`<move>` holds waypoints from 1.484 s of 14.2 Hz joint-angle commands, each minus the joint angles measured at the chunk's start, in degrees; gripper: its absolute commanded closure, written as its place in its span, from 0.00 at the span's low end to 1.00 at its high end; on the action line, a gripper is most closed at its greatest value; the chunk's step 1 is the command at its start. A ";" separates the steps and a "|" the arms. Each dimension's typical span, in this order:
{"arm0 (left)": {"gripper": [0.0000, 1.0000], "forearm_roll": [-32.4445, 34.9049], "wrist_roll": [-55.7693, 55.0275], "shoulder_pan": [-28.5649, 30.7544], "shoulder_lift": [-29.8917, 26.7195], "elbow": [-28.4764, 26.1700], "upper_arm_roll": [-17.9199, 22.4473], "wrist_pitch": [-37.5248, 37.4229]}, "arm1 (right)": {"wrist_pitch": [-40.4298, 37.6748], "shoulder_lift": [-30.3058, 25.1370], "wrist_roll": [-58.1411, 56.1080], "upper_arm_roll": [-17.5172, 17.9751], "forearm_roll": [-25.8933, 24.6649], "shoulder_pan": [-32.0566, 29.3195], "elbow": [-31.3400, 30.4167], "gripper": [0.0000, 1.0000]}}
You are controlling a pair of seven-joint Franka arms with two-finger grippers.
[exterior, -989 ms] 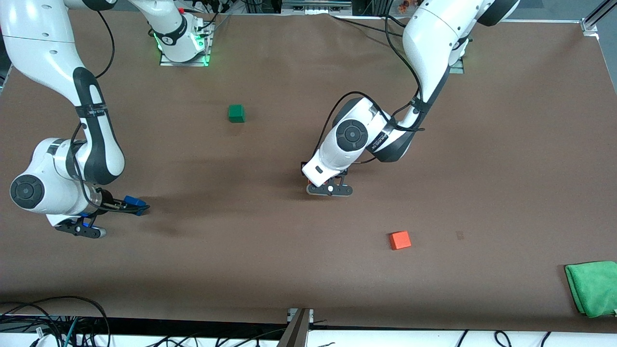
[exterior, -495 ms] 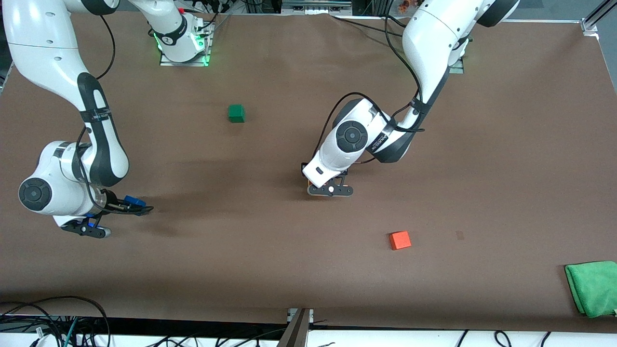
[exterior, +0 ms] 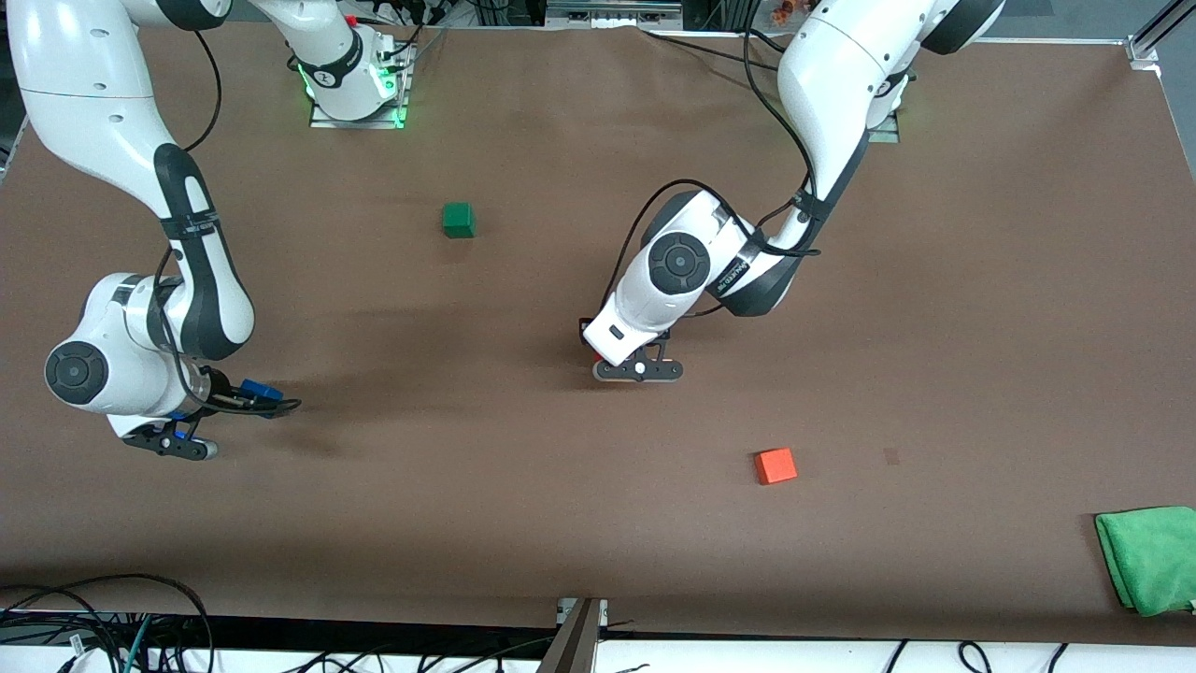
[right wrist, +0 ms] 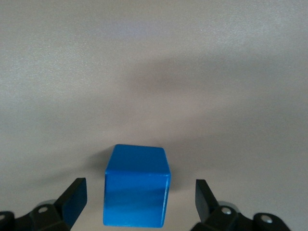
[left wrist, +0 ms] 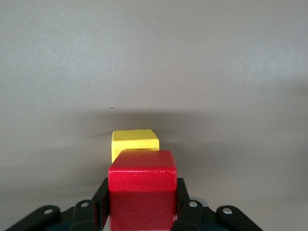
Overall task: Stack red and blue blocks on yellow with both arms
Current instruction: 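Lower the red cube onto the yellow cube while the right gripper grasps blue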
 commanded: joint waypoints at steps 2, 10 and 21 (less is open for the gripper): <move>0.84 -0.04 -1.08 -1.08 1.39 2.61 1.34 -1.10 | 0.75 -0.45 0.50 0.22 0.27 -0.28 -0.72 0.06; 0.82 -0.13 -0.90 -1.17 1.57 2.87 2.49 -1.01 | 0.58 -0.45 0.32 0.22 0.27 -0.28 -0.63 0.59; 0.00 -0.13 -1.60 -2.14 1.66 2.96 2.93 -0.92 | 0.49 -1.07 -0.73 0.22 0.27 -0.28 0.07 0.64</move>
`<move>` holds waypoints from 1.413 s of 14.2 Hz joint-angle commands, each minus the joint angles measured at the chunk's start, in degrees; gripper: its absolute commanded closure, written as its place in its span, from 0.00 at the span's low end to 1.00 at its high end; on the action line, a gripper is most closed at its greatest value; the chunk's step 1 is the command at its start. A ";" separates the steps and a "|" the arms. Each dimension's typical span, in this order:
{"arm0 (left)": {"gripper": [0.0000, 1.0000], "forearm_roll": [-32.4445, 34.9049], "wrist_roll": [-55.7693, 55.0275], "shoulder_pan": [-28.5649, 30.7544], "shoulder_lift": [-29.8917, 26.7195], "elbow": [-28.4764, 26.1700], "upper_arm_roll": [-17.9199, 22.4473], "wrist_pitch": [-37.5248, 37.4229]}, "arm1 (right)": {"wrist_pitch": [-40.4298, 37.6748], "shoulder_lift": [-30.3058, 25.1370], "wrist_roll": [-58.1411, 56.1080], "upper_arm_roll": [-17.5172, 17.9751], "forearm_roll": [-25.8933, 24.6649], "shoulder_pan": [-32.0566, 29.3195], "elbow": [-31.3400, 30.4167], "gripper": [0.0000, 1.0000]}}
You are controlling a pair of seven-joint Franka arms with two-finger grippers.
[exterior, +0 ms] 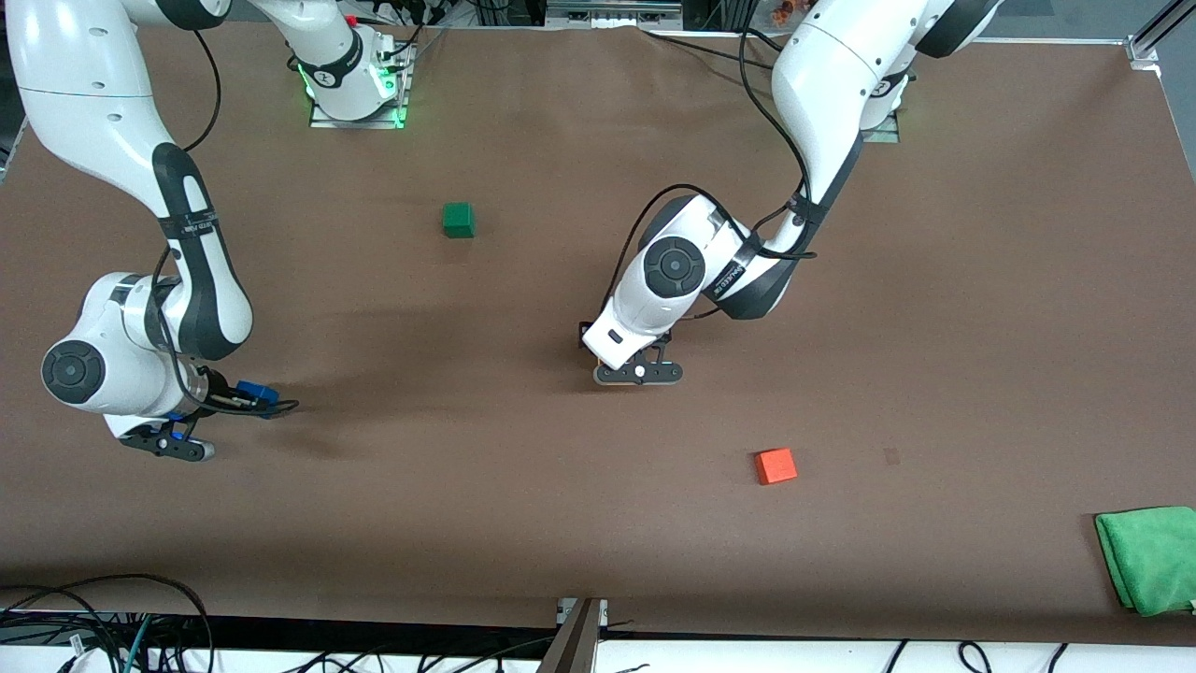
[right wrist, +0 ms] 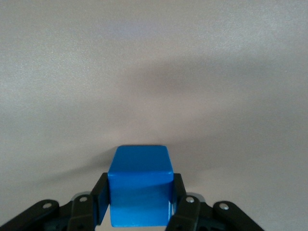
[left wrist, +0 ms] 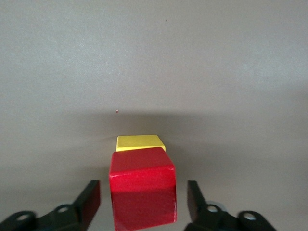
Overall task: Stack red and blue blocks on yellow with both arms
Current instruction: 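Lower the red cube onto the yellow cube while the right gripper grasps blue, then open the left gripper and withdraw while the right gripper lifts blue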
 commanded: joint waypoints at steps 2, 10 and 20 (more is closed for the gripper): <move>0.00 -0.13 -0.82 -1.00 0.60 2.29 1.05 -1.01 | -0.02 -2.04 -0.98 0.41 0.22 -0.29 -0.12 0.64; 0.00 -0.92 0.14 11.45 -7.83 1.94 -0.10 -12.33 | -10.11 -7.93 -1.25 3.48 0.22 2.08 4.34 0.64; 0.00 -0.48 17.09 30.88 -32.58 -7.62 -4.40 -35.02 | -17.78 -7.94 10.50 4.63 0.22 21.83 14.46 0.64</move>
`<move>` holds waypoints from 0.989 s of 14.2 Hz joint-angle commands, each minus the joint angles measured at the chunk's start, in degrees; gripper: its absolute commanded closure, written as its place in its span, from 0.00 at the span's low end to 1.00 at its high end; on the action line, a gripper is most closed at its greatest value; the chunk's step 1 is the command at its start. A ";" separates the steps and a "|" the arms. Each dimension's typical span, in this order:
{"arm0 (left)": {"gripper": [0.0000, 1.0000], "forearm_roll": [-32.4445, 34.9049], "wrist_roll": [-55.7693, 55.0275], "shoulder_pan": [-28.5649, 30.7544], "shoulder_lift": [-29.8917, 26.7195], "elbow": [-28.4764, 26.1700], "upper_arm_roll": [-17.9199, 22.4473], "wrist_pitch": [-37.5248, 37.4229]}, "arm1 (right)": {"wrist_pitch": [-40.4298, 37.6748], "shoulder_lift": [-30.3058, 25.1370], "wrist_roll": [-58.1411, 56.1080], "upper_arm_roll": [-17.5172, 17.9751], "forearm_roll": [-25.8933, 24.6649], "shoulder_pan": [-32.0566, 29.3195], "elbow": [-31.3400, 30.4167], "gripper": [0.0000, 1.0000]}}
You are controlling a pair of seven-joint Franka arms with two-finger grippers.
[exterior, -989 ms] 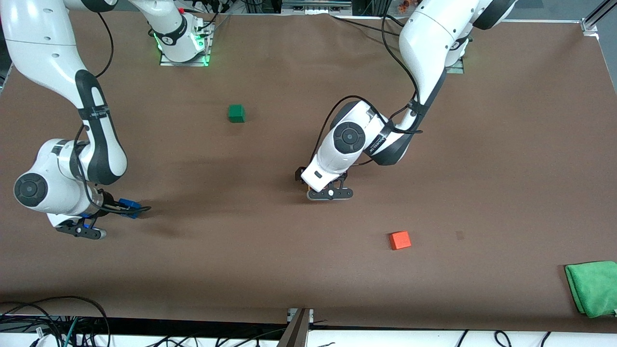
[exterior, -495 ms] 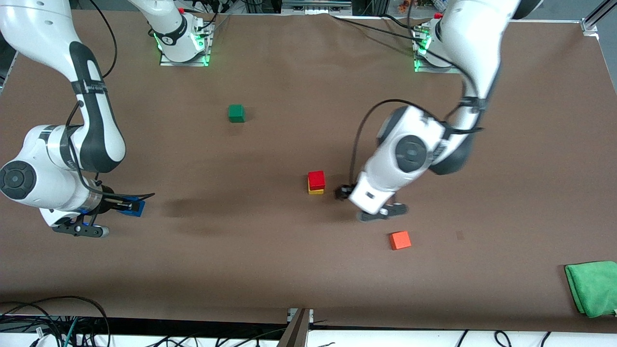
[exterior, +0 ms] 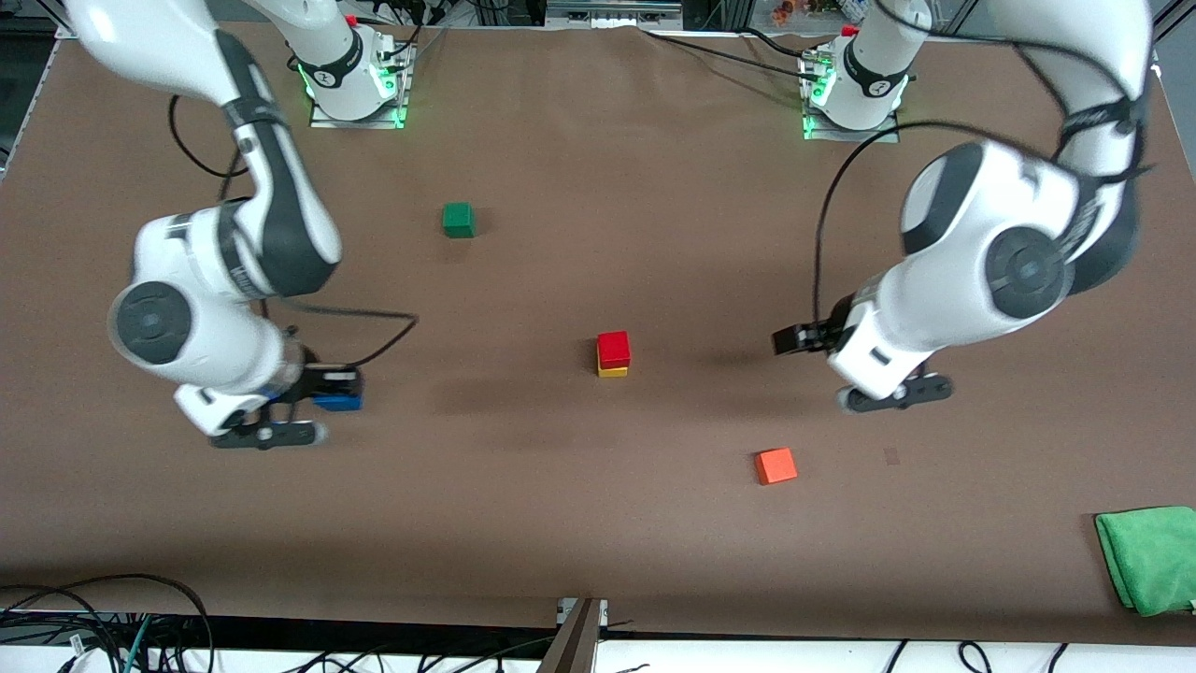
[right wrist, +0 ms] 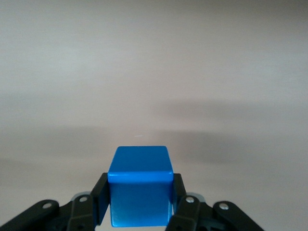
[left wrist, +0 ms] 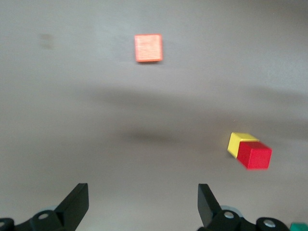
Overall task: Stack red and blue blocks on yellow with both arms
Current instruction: 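Open the left gripper and withdraw while the right gripper lifts blue, then carry the blue cube over the red cube with the right gripper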
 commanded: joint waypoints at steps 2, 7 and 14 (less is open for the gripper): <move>0.00 -0.55 6.78 8.33 -17.04 -14.07 -1.14 -1.12 | -0.53 1.23 9.26 -0.68 0.23 8.27 4.31 0.64; 0.00 0.67 9.50 11.06 -21.30 -17.18 -0.43 -2.79 | -0.44 5.88 20.34 -0.68 0.23 16.27 12.82 0.64; 0.00 1.65 24.26 19.15 -20.33 -15.86 0.01 -2.88 | 4.21 9.66 28.09 -0.76 0.50 24.36 14.95 0.64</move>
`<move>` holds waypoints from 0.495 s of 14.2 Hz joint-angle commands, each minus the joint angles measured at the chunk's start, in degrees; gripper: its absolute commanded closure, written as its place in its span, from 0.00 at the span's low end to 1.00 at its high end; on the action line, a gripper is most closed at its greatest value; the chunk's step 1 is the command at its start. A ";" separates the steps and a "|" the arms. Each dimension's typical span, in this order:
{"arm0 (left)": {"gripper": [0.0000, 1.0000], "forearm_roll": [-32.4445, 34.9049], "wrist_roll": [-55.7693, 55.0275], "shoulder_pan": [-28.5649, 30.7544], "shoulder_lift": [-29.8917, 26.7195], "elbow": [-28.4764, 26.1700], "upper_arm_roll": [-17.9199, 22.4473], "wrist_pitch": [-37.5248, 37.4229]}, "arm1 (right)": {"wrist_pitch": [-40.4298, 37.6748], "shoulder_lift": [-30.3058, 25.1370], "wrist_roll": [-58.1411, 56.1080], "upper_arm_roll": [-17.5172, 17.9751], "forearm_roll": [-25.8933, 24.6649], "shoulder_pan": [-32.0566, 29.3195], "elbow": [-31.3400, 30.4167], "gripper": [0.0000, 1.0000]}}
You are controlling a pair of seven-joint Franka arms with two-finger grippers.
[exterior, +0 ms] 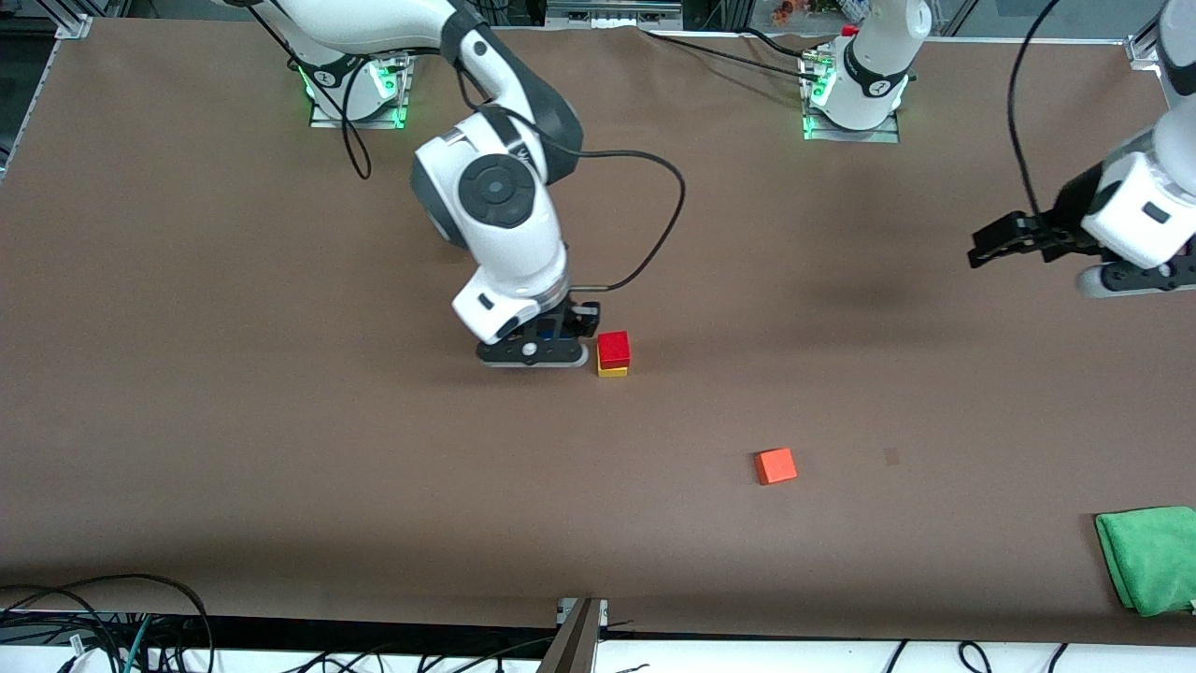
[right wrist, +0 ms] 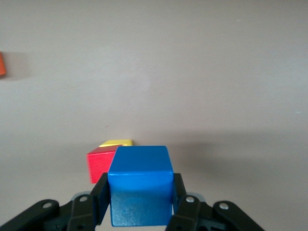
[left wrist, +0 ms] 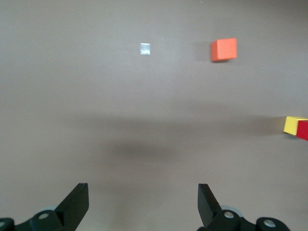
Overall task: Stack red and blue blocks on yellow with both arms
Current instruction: 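Carry the blue cube over the red cube with the right gripper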
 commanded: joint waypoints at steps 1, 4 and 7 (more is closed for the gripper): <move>0.00 0.99 4.89 1.67 0.06 -0.11 0.06 0.00 | 1.70 2.93 2.36 -0.74 0.48 2.42 2.69 0.64; 0.00 0.99 4.98 -5.15 -0.20 -0.37 7.33 0.00 | 3.72 4.34 2.45 -0.74 0.39 4.18 2.70 0.64; 0.00 1.08 4.54 -10.27 -0.64 -0.81 12.01 -0.61 | 5.82 5.84 3.07 -0.83 0.39 5.15 2.70 0.64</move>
